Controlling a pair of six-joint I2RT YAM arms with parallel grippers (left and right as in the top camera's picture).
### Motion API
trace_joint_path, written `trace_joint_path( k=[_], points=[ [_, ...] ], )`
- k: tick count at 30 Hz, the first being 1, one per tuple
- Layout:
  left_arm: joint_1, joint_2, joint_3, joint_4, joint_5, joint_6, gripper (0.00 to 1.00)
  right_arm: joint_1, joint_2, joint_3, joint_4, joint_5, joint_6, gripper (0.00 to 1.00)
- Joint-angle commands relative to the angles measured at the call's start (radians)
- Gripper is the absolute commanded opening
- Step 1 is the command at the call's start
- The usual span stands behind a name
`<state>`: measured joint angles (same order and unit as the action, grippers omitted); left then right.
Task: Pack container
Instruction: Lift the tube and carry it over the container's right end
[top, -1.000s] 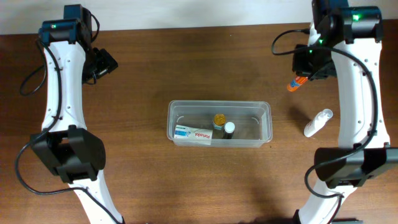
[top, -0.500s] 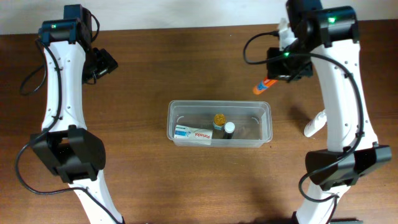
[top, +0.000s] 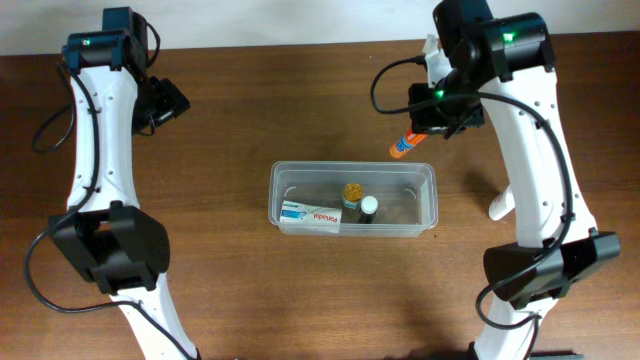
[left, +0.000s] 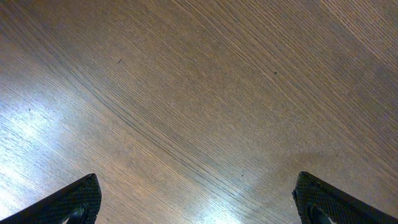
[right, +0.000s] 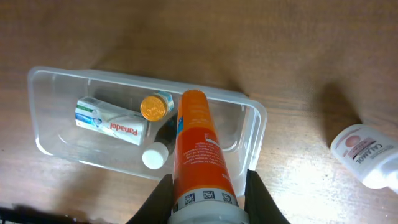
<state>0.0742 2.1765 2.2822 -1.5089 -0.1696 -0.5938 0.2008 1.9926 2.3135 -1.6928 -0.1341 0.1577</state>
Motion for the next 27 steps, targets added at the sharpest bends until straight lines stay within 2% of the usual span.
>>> trace_joint_path(
  k=[1, 7, 14, 21, 27],
  points=[
    [0.003, -0.028, 0.011, -0.003, -0.011, 0.012, 0.99, 0.010, -0.016, -0.055, -0.006, -0.013, 0.004, 0.15],
    [0.003, -0.028, 0.011, -0.003, -0.011, 0.012, 0.99, 0.015, -0.018, -0.166, -0.006, -0.012, 0.003, 0.15],
    [0.003, -0.028, 0.011, -0.003, -0.011, 0.012, 0.99, 0.024, -0.018, -0.182, -0.006, -0.008, 0.004, 0.15],
    [0.003, -0.028, 0.011, -0.003, -0.011, 0.012, 0.99, 0.087, -0.018, -0.182, -0.005, 0.192, 0.036, 0.14],
    [0.003, -0.028, 0.011, -0.003, -0.011, 0.012, 0.99, 0.129, -0.018, -0.182, 0.025, 0.203, 0.043, 0.13]
  ],
)
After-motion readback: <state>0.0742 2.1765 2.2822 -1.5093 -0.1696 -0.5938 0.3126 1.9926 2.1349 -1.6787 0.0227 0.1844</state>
